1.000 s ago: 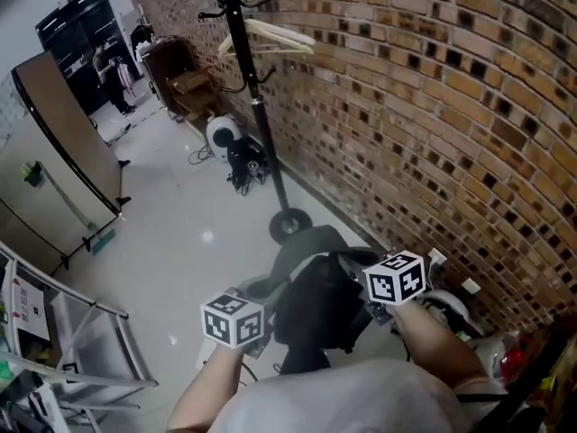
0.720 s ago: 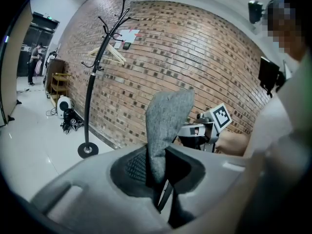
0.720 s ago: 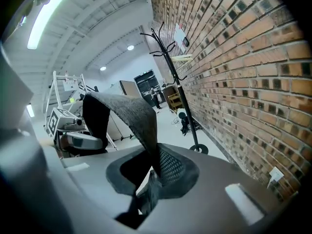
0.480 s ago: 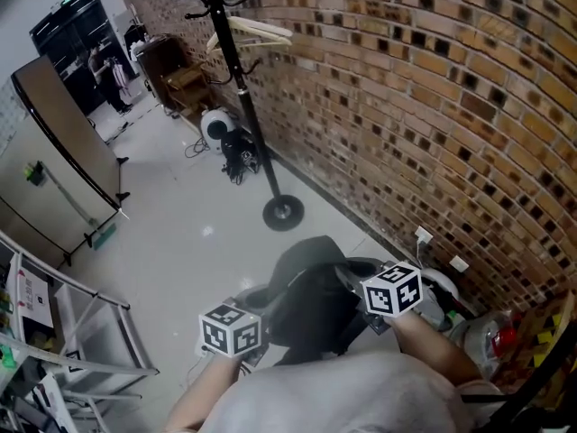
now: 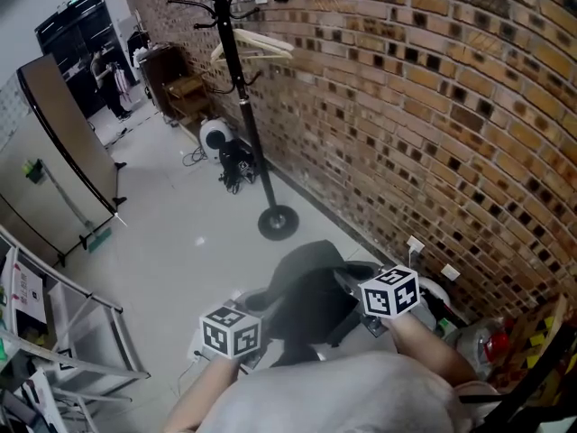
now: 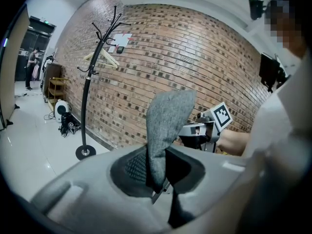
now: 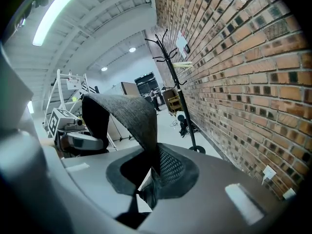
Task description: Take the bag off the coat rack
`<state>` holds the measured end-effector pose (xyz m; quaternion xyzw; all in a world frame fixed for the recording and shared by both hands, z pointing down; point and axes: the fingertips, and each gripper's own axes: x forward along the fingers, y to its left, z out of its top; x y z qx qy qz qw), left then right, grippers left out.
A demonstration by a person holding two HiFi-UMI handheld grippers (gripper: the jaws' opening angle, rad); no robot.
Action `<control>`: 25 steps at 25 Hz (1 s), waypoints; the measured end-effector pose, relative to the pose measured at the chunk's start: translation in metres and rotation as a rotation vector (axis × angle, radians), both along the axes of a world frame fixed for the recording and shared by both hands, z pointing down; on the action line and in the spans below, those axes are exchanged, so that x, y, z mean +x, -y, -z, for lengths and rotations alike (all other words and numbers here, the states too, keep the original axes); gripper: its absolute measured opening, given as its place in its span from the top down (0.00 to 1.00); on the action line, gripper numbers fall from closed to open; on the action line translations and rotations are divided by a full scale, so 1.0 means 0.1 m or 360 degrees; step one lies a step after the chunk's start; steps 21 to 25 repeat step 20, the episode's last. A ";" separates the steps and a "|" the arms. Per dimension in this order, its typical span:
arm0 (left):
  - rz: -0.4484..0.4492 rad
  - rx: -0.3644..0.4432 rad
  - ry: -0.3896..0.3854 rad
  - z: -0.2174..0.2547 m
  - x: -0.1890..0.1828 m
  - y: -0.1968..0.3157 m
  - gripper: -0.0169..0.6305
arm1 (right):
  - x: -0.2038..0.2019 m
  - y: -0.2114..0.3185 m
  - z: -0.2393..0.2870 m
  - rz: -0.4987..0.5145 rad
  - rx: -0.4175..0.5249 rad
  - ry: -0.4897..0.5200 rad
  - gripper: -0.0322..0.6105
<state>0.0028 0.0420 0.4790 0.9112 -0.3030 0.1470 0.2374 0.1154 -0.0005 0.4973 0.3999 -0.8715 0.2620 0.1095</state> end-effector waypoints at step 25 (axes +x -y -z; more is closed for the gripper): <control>-0.0024 -0.0021 -0.0045 0.02 0.01 -0.13 0.91 | 0.01 -0.14 -0.02 0.0003 -0.0043 -0.0012 0.91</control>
